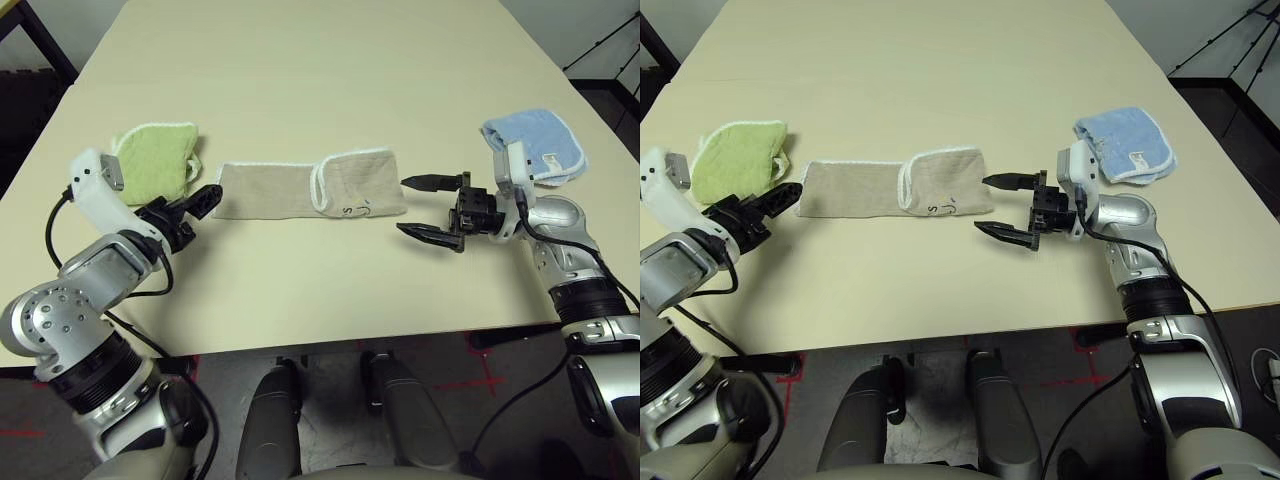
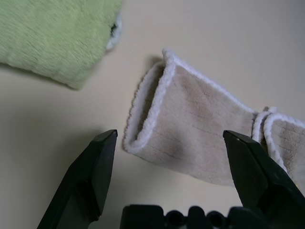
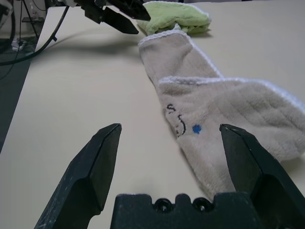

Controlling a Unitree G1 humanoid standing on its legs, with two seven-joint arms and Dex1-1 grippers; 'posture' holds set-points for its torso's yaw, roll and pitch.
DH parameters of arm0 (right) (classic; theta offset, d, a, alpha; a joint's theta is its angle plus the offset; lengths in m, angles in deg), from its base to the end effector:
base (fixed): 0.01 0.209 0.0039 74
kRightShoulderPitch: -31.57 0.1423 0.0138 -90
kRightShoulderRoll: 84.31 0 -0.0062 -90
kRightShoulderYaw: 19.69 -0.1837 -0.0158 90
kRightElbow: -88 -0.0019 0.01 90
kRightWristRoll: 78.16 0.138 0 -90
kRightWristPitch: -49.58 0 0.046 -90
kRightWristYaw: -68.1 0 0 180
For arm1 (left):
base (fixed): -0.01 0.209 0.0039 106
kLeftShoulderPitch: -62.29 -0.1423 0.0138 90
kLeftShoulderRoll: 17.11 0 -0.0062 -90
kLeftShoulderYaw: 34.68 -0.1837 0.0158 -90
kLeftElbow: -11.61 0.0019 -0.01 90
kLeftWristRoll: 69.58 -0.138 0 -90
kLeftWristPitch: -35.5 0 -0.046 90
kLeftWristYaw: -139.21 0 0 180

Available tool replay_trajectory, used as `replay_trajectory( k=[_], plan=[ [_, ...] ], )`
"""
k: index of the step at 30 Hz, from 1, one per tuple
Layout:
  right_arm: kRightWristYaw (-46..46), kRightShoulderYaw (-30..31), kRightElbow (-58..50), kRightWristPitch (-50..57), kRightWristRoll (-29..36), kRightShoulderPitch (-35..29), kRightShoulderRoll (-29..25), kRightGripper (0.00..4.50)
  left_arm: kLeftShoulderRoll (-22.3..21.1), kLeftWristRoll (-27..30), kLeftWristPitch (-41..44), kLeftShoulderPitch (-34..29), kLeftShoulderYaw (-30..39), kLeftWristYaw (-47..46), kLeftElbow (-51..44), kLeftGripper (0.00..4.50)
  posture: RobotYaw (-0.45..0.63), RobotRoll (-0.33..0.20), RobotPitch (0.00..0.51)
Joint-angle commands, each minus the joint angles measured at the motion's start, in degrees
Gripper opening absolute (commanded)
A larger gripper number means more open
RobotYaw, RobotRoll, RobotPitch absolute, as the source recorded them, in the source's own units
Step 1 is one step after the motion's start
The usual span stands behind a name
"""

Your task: Fold the towel and set it aside.

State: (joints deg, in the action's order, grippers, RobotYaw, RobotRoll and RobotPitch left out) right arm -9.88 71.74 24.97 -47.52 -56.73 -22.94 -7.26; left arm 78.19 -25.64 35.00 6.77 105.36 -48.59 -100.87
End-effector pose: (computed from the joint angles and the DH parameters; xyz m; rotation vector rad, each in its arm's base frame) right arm 0.3091 -0.2343 0.1489 -0.2935 -0.1666 1.3120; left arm 0.2174 0.2510 0.1889 -0.6020 0.3127 -0.0463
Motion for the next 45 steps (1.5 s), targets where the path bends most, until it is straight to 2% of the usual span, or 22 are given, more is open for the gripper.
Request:
replay_trajectory(
  k=[1,6,12,16,24,31,39,41,45],
  plan=[
    [-0.26,-0.85,-2.42,1.49,0.62,-1.44,-1.04,4.49,1.97,0.47,3.00,1.05,2.71,-3.83,0.43,4.50,-0.08,0.000,0.210],
    [0.39,-1.21,-2.90,1.53,0.30,-1.72,-1.53,4.49,4.69,4.06,3.00,3.76,6.13,-9.99,4.05,4.50,-0.09,0.000,0.215],
    [1.04,-1.17,-3.44,1.92,0.22,-1.69,-1.76,4.49,4.61,6.04,3.00,2.74,3.96,-12.54,7.83,4.50,-0.10,0.000,0.217],
    [1.42,-1.09,-3.87,2.17,0.20,-1.67,-2.00,4.49,3.85,4.65,3.00,3.67,3.55,-12.19,10.57,4.50,-0.11,0.000,0.217],
    [2.02,-1.04,-4.83,2.55,0.23,-1.84,-2.50,4.49,2.70,-1.59,1.81,6.88,3.58,-10.35,15.80,4.50,-0.12,0.000,0.214],
    [2.40,-1.08,-5.04,2.63,0.10,-1.94,-2.54,4.49,2.06,-4.88,-0.49,9.05,0.85,-7.84,19.36,4.50,-0.13,0.000,0.210],
    [2.96,-0.90,-5.07,2.53,-0.12,-1.92,-2.41,4.49,1.44,-8.09,-4.06,7.96,-3.49,-5.05,20.80,4.50,-0.14,0.000,0.209],
    [3.07,-0.88,-5.11,2.51,-0.16,-1.97,-2.46,4.50,1.29,-8.60,-4.91,7.64,-4.39,-4.56,20.62,3.90,-0.14,0.000,0.210],
    [3.16,-0.84,-5.23,2.48,-0.20,-2.15,-2.50,4.50,1.46,-9.26,-5.45,7.42,-5.09,-3.87,20.34,2.40,-0.14,0.000,0.211]
  ],
)
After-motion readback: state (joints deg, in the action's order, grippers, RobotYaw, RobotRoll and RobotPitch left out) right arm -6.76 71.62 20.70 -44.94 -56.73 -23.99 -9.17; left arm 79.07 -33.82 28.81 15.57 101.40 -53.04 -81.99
